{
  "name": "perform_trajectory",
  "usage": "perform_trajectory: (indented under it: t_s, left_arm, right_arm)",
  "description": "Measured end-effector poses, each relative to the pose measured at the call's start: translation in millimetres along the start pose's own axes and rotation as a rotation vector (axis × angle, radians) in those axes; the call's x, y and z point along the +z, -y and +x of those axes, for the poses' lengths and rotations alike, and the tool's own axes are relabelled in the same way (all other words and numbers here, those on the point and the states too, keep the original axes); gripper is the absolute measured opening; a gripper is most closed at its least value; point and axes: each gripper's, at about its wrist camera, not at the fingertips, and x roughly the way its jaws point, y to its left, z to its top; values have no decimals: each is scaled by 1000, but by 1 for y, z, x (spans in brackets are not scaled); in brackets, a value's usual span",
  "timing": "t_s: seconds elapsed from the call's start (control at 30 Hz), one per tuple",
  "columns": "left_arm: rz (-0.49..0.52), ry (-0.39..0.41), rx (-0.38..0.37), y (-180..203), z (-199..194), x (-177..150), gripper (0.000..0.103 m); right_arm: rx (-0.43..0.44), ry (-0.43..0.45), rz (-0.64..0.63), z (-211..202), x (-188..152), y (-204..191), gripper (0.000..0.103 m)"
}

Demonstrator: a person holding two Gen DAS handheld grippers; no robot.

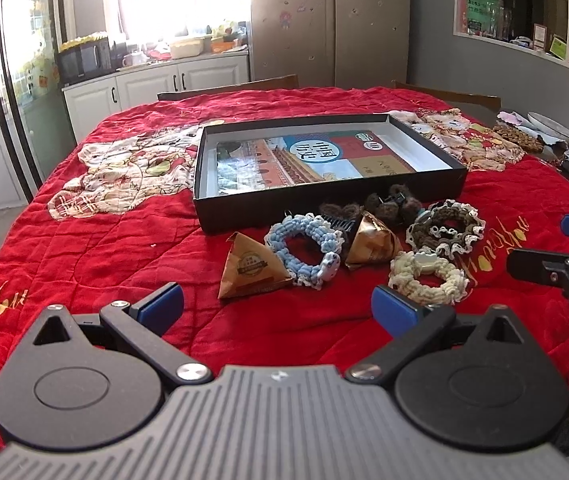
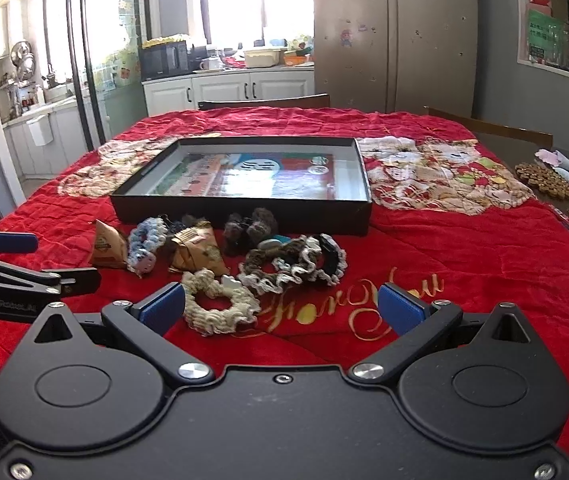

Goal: Organize objects
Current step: 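Move the right tool to the cream rope scrunchie while the left tool approaches the brown paper packet, then grasp the cream scrunchie with the right tool while the left tool grasps the paper packet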

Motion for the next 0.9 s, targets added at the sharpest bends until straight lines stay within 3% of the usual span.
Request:
perform_trajectory:
  t_s: [0.23,0.3,0.37,0.43,0.5,0.67,0.9]
  left_arm:
    - [-18,-15,-77,-7,10,-2,103]
    - [4,-10,-88,-7,13,-3,103]
    - [28,6,-78,-8,16,-4,103]
    - [52,27,-53,-9,20,-5,103]
    - [66,39,-36,-12,24,-5,100]
    - [47,36,-59,-24,37,-2,94]
    - [-3,24,-81,-35,52,2,88]
  right_arm:
    - [60,5,-20,5,-4,0,95]
    - [81,-1,-33,9,-5,-1,89]
    - [99,-17,-35,15,-6,-2,70]
    - [129,-42,-29,22,-7,-2,66]
    - [153,-62,-27,29,-8,-3,55]
    - [189,-87,-17,46,-8,-6,30]
    - [193,-99,-32,61,-4,-11,23]
